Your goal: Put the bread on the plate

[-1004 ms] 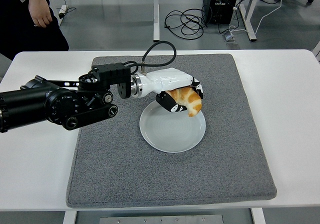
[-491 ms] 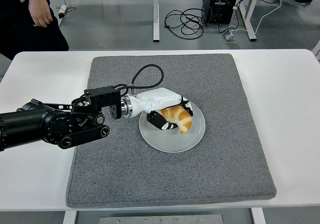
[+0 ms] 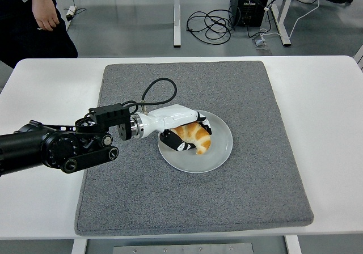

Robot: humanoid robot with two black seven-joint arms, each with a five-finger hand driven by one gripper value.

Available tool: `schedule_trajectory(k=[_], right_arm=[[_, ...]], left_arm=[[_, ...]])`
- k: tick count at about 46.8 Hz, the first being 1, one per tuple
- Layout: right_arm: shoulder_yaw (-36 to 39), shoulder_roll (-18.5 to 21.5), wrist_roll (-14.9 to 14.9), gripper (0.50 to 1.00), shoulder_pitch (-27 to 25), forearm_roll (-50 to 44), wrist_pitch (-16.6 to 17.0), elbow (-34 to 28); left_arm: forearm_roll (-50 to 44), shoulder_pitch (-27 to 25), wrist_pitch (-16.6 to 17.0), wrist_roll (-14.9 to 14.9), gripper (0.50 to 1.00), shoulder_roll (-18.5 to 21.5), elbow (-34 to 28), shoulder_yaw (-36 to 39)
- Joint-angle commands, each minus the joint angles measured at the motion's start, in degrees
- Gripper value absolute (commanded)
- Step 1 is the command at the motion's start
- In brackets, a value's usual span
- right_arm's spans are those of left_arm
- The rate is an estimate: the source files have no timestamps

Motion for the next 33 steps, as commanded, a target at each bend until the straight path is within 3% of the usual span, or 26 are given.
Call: schedule_trajectory(k=[1,4,7,16,33], right_arm=[[0.01,0.00,0.00,1.000,0.02,0.00,0.00,0.05],[0.01,0.00,0.00,1.000,0.02,0.00,0.00,0.05],[0.01,0.00,0.00,1.000,-0.07,0.00,0.00,0.06],[0.01,0.00,0.00,1.000,-0.07,0.00,0.00,0.06],[0.01,0.00,0.00,1.000,0.02,0.00,0.00,0.06]], left_arm=[[-0.09,0.14,-0.01,0.08,0.631,0.14,-0.01,-0.06],[-0.09,0.31,-0.01,0.08,0.725,0.15,-0.01,-0.06],[-0.17,0.58,-0.01,0.08,0.757,0.23,-0.01,-0.15],[-2.46,0.58,-0.01,0.08,0.805,0.23,-0.10,-0.15],[-2.90,0.49,-0.01,-0.27,0.849,1.02,-0.19,-1.28]])
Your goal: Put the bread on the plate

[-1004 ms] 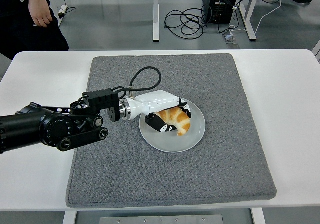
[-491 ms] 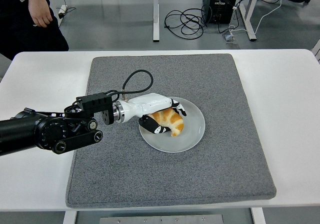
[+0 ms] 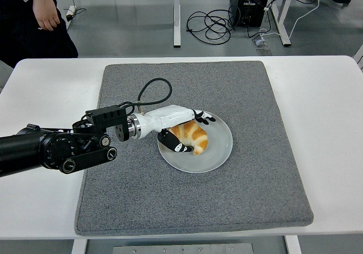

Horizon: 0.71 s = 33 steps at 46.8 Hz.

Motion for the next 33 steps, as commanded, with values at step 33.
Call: schedule_trajectory(k=[33], right_arm=[[0.02,0.00,0.00,1.000,0.00,0.00,0.00,0.00]], left_arm=[[-20.37,-1.58,-4.83,-0.02,0.887,4.72,0.18,-8.75]])
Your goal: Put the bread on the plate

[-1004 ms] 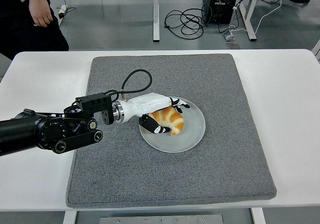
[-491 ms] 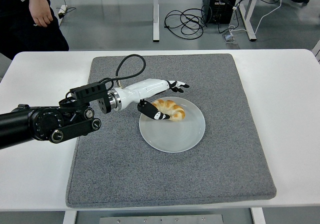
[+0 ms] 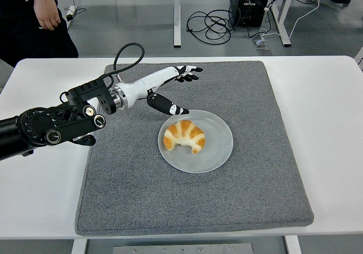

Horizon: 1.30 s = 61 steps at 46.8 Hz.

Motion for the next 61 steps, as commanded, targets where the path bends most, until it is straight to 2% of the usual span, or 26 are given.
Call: schedule_trajectory(k=[1,16,27,32,46,54,61], right_arm=[[0.01,0.00,0.01,1.000,0.00,0.00,0.00,0.00],[0.01,0.00,-0.08,1.000,0.00,0.00,0.00,0.00],[-0.08,0.00,0.01,1.000,0.00,0.00,0.00,0.00],[-0.08,0.00,0.01,1.000,0.00,0.00,0.00,0.00],[0.01,0.00,0.01,1.000,0.00,0.00,0.00,0.00],[-0.08,0.00,0.01,1.000,0.00,0.00,0.00,0.09],[-0.08,0.00,0.01,1.000,0.00,0.00,0.00,0.09]], left_arm=[[-2.90,-0.22,-0.57,0.07,0.887,0.51,0.23,-0.72],[-16.78,0.83,-6.63,0.33,0.898,4.47,1.90,-5.03],[-29.09,2.59,-16.12,0.50,0.913,5.70,7.79,-10.21],[-32.34,3.99,-19.20,0.59,0.916,5.70,10.16,-12.15],[-33.49,9.61,-24.12,1.03,0.921,5.44,12.63,-22.69],[-34.63,13.13,-24.21,1.47,0.921,5.09,13.42,-27.62],[-36.74,14.45,-24.30,1.82,0.921,4.82,14.47,-28.41]])
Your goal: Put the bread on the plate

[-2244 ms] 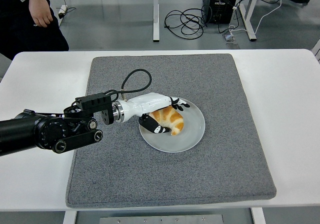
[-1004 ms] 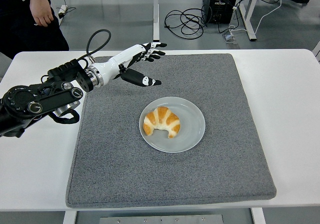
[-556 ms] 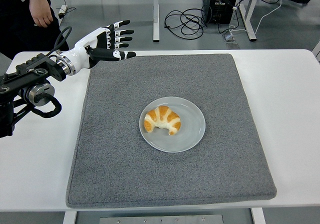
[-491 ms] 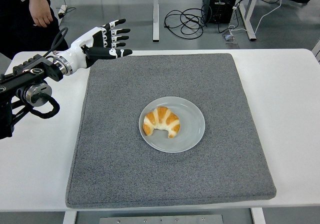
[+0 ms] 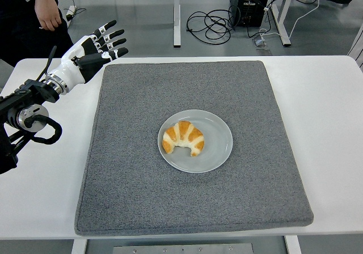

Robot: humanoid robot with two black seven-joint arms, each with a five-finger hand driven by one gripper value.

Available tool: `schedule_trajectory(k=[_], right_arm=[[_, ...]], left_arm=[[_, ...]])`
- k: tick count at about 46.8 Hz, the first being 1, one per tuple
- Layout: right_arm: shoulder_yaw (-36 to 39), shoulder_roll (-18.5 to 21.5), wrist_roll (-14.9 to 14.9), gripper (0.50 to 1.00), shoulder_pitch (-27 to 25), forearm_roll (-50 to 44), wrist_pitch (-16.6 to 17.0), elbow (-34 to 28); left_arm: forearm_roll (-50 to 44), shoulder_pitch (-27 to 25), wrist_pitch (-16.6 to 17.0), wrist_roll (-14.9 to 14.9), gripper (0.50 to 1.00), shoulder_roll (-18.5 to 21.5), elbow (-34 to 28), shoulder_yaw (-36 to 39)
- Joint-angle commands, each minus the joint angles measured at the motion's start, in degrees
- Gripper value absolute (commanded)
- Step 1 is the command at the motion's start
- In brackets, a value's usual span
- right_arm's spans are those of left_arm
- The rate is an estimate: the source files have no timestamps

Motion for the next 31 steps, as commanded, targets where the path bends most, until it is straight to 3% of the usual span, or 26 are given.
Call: schedule_trajectory(k=[1,10,31], right_arm=[[-0.01,0.00,0.00,1.000,0.00,0.00,0.00,0.00],[-0.01,0.00,0.00,1.000,0.00,0.00,0.00,0.00],[-0.27,0.00,0.00,1.000,0.00,0.00,0.00,0.00]], left_arm=[[-0.56,0.36,0.00,0.10,0.921,-0.28,0.69,0.04],[-0.56,1.24,0.09,0.02,0.924,-2.57,2.45,0.57],[-0.48,1.42,0.17,-0.16,0.930,-2.74,2.45,0.57]])
